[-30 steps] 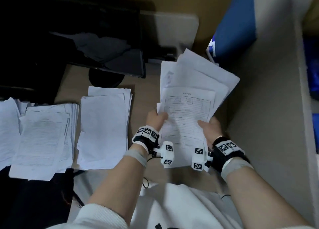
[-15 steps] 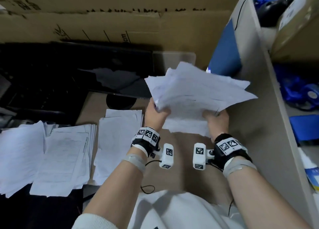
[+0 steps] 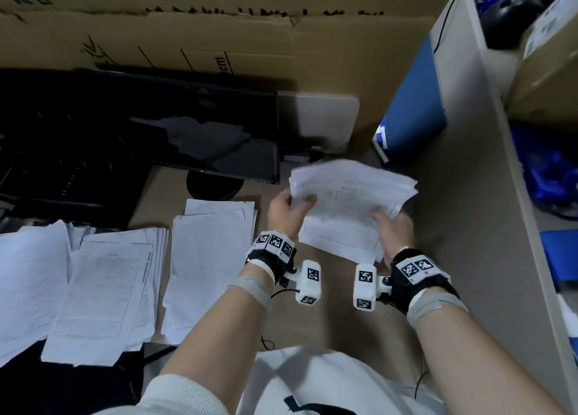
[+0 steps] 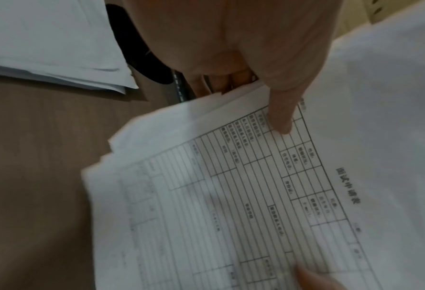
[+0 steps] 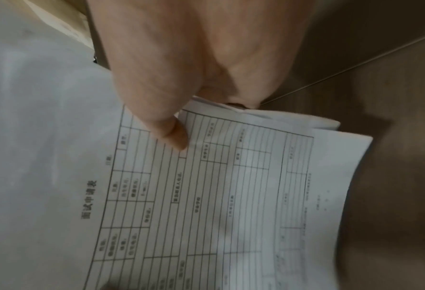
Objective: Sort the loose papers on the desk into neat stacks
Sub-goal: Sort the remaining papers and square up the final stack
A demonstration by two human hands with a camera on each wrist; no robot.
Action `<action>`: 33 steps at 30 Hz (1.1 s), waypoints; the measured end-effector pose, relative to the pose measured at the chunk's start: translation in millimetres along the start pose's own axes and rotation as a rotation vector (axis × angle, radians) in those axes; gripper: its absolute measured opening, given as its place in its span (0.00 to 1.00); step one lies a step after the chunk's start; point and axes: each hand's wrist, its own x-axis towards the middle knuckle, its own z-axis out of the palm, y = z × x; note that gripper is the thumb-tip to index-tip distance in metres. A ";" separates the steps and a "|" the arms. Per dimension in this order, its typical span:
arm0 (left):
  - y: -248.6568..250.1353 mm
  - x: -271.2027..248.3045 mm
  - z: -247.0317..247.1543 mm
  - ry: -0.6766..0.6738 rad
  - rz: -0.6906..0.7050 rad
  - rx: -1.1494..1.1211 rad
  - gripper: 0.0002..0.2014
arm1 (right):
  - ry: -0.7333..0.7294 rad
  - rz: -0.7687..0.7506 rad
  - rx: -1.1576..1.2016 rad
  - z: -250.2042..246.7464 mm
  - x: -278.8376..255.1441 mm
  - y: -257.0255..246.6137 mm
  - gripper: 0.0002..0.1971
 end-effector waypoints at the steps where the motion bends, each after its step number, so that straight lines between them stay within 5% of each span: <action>1: 9.4 0.5 2.2 0.008 0.025 -0.062 0.13 | 0.009 0.003 0.074 -0.1 -0.6 -8.8 0.11; 7: 49.3 3.3 12.3 0.040 0.113 -0.240 0.14 | 0.047 -0.124 0.371 0.9 -5.5 -44.3 0.09; 12: 16.4 8.6 17.0 -0.017 -0.124 -0.063 0.38 | 0.026 0.012 0.215 3.9 0.4 -19.6 0.10; 16: 11.1 17.9 21.1 -0.030 -0.165 0.039 0.46 | 0.001 -0.003 0.096 7.3 6.0 -16.0 0.14; 18: 13.9 24.2 20.4 -0.033 -0.159 0.012 0.43 | -0.011 0.010 0.101 7.3 7.8 -21.9 0.08; 25: 23.2 22.7 18.2 -0.079 -0.214 -0.077 0.55 | -0.042 0.043 0.100 10.6 9.7 -27.3 0.19; 29: 41.7 25.3 26.7 0.026 -0.107 -0.160 0.40 | -0.001 0.042 0.112 11.3 13.9 -27.7 0.11; 33: 56.5 38.3 40.6 0.162 -0.076 -0.180 0.25 | -0.020 0.037 0.108 11.1 18.3 -22.7 0.15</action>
